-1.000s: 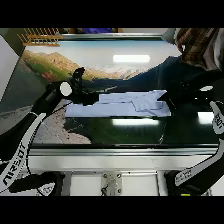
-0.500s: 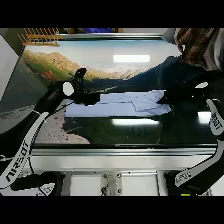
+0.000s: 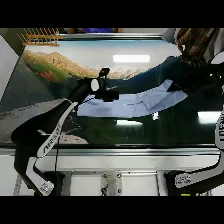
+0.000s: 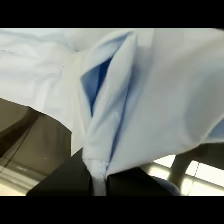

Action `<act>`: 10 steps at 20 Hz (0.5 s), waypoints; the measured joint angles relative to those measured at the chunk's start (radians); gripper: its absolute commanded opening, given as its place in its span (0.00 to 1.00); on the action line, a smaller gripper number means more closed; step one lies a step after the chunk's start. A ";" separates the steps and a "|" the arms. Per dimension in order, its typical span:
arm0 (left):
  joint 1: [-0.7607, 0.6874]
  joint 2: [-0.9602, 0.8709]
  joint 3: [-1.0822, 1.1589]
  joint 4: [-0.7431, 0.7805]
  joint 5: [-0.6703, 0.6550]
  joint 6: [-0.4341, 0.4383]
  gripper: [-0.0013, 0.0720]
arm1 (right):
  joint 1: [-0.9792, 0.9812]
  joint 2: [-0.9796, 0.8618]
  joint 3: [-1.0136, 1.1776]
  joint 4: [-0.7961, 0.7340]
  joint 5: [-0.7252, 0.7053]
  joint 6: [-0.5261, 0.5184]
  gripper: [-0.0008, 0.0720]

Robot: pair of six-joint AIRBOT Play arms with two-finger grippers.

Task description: Fold the clothes and pants, and hang the long-sleeved shirts on hangers.

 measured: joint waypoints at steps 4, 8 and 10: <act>-0.069 -0.148 0.163 0.000 -0.029 0.000 0.03 | 0.110 0.023 0.136 -0.083 0.065 0.056 0.03; -0.120 -0.256 0.296 0.000 -0.071 0.000 0.03 | 0.221 0.030 0.214 -0.122 0.086 0.084 0.03; -0.138 -0.294 0.347 -0.009 -0.082 0.000 0.03 | 0.266 0.030 0.229 -0.131 0.088 0.092 0.03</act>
